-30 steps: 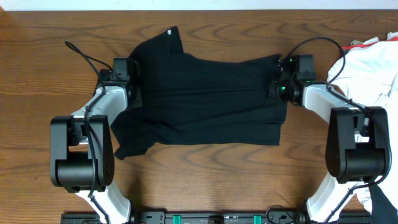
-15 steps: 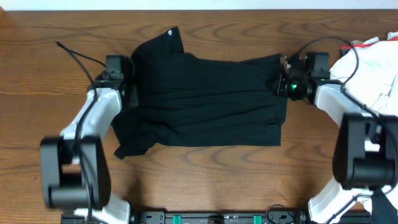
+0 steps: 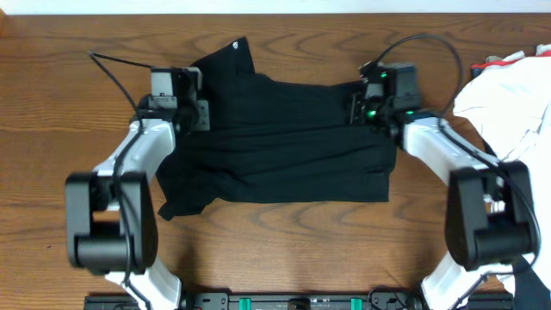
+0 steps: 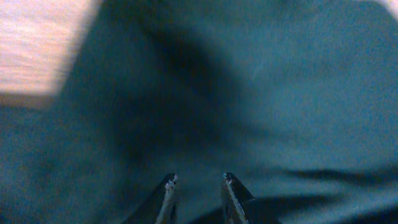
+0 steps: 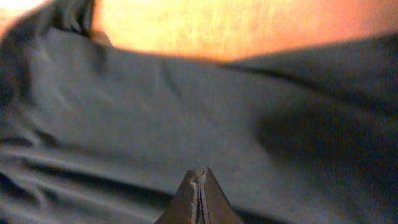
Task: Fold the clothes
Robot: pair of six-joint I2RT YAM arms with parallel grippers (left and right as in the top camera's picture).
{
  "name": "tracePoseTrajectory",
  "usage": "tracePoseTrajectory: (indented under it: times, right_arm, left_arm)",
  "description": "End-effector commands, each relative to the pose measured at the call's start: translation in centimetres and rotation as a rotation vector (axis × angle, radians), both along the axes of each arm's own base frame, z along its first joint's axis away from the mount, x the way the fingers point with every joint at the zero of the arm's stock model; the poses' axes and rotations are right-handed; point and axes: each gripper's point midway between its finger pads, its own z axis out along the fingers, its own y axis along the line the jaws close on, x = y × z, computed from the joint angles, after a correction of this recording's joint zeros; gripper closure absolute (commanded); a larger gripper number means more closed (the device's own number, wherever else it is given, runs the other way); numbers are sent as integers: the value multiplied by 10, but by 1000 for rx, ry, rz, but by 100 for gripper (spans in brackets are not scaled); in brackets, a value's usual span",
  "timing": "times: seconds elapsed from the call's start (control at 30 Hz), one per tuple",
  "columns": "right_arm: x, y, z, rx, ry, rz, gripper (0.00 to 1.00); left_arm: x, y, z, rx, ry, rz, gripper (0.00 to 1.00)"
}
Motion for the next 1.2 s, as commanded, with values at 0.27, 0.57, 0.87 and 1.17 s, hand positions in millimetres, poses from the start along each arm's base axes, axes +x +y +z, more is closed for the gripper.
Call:
tracePoseTrajectory:
  times: [0.27,0.57,0.87,1.17]
  right_arm:
    - [5,-5,-75,-3,121,-122,98]
    - [50,3,-91,53,103,-183,99]
    - [95,6,-42,85,32,-133,94]
    - [86,-37,50,51,-7,-55,47]
  left_arm:
    - [-1,-12,-67,-63,91,-29,81]
    - [60,-13,-57,-184,-104,128,81]
    - [122,-6,21,-192,-242,126,85]
    - [106,21,129,-68,-198,53,51]
